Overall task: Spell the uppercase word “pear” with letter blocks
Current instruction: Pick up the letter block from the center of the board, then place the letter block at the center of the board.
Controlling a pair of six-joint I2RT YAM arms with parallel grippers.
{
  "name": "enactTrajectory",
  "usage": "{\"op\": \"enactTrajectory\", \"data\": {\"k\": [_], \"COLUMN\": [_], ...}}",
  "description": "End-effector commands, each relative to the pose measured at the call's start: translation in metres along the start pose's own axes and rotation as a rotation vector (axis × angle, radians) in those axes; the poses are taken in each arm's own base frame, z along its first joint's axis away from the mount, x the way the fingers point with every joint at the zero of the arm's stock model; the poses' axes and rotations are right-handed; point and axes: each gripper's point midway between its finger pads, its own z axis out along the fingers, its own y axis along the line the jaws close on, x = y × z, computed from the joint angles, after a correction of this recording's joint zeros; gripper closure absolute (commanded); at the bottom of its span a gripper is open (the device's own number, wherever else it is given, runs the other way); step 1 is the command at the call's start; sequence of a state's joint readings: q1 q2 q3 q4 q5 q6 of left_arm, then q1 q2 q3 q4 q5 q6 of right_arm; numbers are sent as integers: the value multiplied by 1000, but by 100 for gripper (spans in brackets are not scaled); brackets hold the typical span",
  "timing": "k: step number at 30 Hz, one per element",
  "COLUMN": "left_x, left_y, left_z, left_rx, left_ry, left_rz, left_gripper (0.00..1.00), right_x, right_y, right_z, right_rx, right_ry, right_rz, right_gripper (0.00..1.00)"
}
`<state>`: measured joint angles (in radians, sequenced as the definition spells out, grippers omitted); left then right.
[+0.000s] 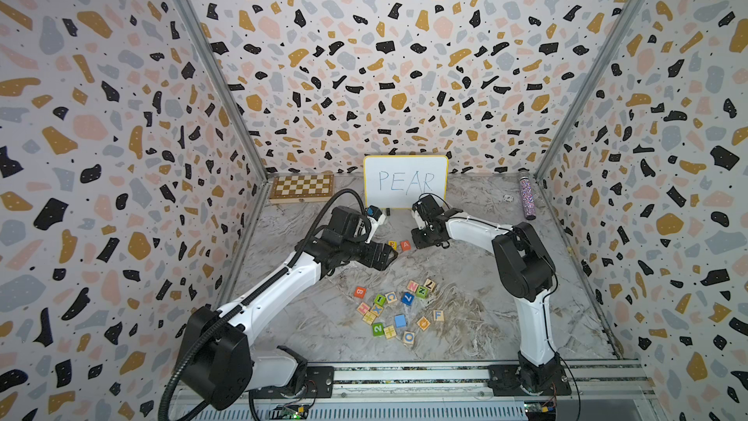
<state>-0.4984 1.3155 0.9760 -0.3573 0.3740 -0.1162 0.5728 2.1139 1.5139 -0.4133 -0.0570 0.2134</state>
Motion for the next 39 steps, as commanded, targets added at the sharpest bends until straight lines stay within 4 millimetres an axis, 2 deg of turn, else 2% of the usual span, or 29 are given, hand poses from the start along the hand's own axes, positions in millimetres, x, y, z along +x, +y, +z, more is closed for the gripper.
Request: {"op": "enactTrajectory", "data": {"k": [1, 5, 8, 9, 11, 15, 19, 25, 32, 39], "left_x": [-7, -13, -13, -13, -11, -6, -5, -4, -4, -5], "left_y": [-2, -8, -11, -10, -10, -9, -9, -8, -8, -7], "left_z": [1, -3, -5, -6, -5, -4, -5, -11, -12, -14], "left_rx": [16, 40, 47, 44, 42, 41, 39, 21, 18, 12], "left_ry": [-13, 3, 21, 22, 23, 32, 37, 22, 10, 3], "left_rz": [3, -9, -6, -7, -8, -11, -9, 7, 8, 14], "left_gripper": [0, 1, 1, 1, 1, 1, 1, 1, 1, 1], "right_x": [-25, -34, -33, -29, -13, -7, 8, 13, 10, 7], "right_y": [5, -14, -19, -17, -7, -13, -15, -30, -15, -12], "right_z": [-33, -44, -49, -49, -50, -44, -26, -17, -11, 0], "right_rx": [-83, -84, -123, -145, -208, -210, -208, -148, -180, -219], "right_ry": [-77, -107, -115, -113, -113, -103, -3, 17, 16, 42], "right_rz": [-170, -306, -406, -464, -658, -778, -916, -1064, -1186, -1200], "right_gripper": [92, 91, 90, 90, 100, 100, 100, 98, 95, 94]}}
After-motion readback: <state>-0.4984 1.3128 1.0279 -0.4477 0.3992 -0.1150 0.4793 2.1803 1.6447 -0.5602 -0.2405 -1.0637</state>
